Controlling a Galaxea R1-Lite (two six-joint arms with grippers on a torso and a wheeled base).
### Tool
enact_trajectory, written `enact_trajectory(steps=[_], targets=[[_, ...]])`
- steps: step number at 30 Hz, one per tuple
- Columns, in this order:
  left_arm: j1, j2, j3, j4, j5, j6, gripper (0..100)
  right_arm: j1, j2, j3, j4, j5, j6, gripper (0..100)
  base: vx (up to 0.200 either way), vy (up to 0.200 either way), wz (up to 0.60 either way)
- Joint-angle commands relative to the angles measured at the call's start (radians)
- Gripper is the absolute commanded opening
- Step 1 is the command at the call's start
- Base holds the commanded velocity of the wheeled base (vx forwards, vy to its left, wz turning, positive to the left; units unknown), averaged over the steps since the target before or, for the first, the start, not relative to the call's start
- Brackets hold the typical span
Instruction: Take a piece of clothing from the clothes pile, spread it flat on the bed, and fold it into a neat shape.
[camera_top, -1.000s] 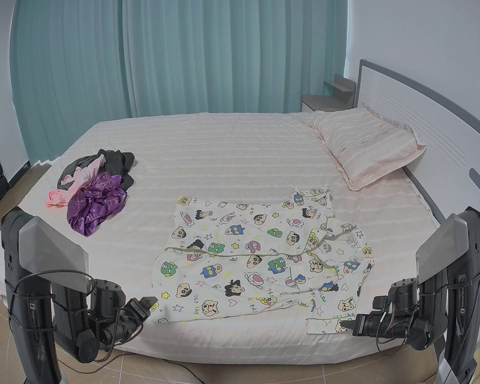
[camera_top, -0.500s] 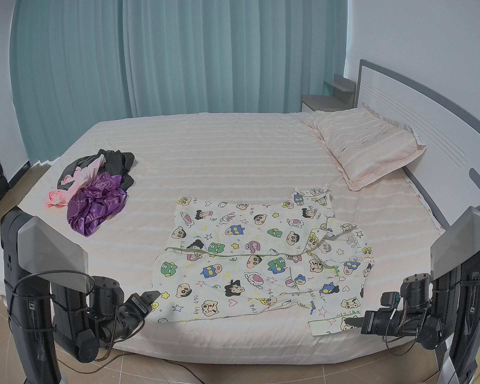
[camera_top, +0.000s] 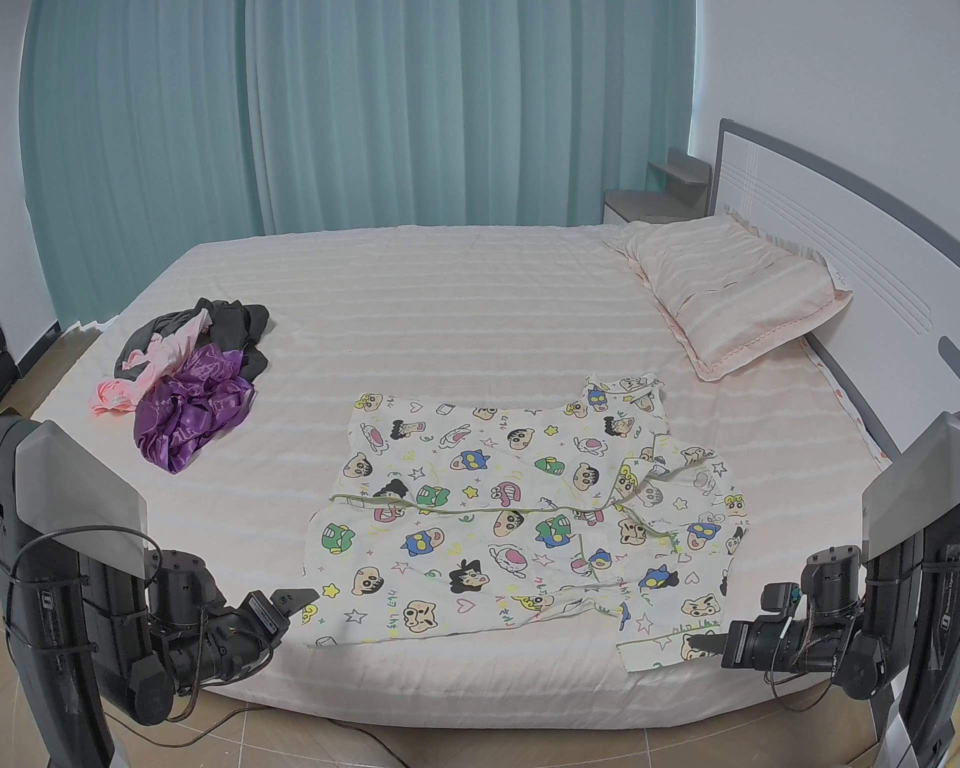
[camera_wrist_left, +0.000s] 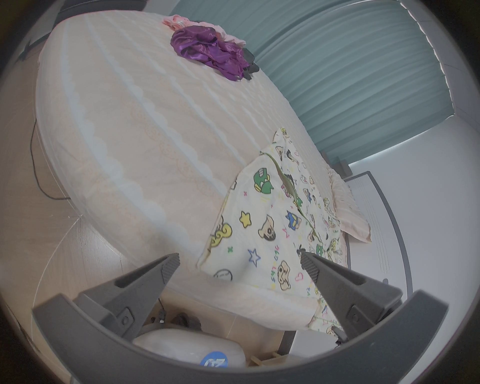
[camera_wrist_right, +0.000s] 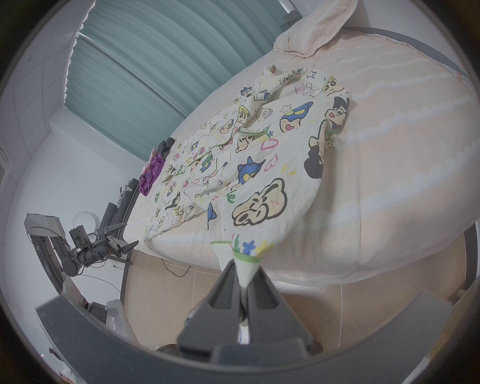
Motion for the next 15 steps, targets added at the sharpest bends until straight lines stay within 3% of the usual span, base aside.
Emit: enact_trajectory(steps=[1,7,10,15], targets=[[-0.075,0.006,0.017,-0.019,0.003,0.012,100,0.003,0.001,0.018,-0.015,-0.001,0.001,0,0.000,0.000,0.00],[-0.140,0.058,-0.002,-0.019,0.070,0.146,100,0.001,0.005,0.018,-0.015,-0.006,0.001,0,0.000,0.000,0.00],[-0.140,0.068,-0.005,-0.019,0.116,0.154,100,0.001,0.008,0.018,-0.015,-0.004,0.001,0,0.000,0.000,0.00],[-0.147,0.106,0.012,-0.019,0.123,0.157,100,0.001,0.004,0.018,-0.015,-0.003,0.002,0,0.000,0.000,0.00]])
